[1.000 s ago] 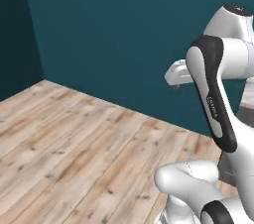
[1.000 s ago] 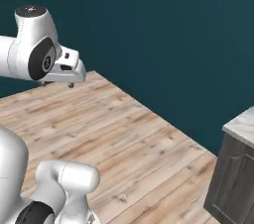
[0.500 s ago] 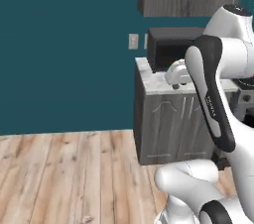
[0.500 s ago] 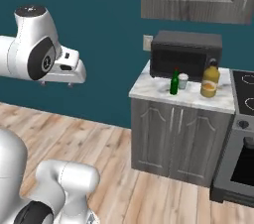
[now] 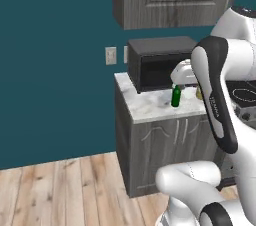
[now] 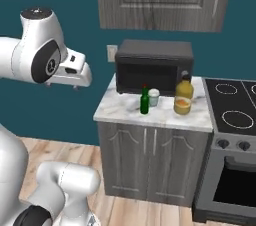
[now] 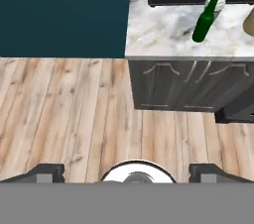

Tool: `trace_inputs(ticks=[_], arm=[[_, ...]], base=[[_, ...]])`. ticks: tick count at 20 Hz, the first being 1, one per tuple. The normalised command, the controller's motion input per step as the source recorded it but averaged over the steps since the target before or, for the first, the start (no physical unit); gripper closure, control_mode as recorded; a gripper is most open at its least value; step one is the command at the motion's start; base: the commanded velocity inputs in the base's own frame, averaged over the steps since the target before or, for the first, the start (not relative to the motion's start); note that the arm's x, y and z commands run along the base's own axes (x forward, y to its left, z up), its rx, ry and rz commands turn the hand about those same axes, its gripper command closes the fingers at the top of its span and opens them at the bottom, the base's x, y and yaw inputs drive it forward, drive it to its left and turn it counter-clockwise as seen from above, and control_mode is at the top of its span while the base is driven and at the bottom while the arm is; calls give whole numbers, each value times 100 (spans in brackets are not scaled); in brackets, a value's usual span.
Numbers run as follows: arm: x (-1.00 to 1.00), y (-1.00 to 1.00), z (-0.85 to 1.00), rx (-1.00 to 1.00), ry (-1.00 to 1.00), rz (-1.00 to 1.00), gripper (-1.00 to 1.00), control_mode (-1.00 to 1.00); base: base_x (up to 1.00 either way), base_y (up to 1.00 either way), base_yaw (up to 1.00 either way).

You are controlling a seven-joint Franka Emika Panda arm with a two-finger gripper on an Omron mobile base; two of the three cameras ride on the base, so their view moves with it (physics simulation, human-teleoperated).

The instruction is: Move the drinks to the dining counter.

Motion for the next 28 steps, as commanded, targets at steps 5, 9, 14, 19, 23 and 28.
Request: trace_inputs(ticks=[5,9,14,19,23,28], arm=[[0,0,0,0,0,0,-100,100],[0,0,0,0,0,0,-100,100],[0,0,0,0,0,0,-100,100],[0,0,0,0,0,0,-100,100],[0,0,0,0,0,0,-100,100],[0,0,0,0,0,0,-100,100]], base=[[79,-58,-3],[30,-53,-25],[11,-15,-30],[58,19,-11],[31,-59,0],[13,-79,0]])
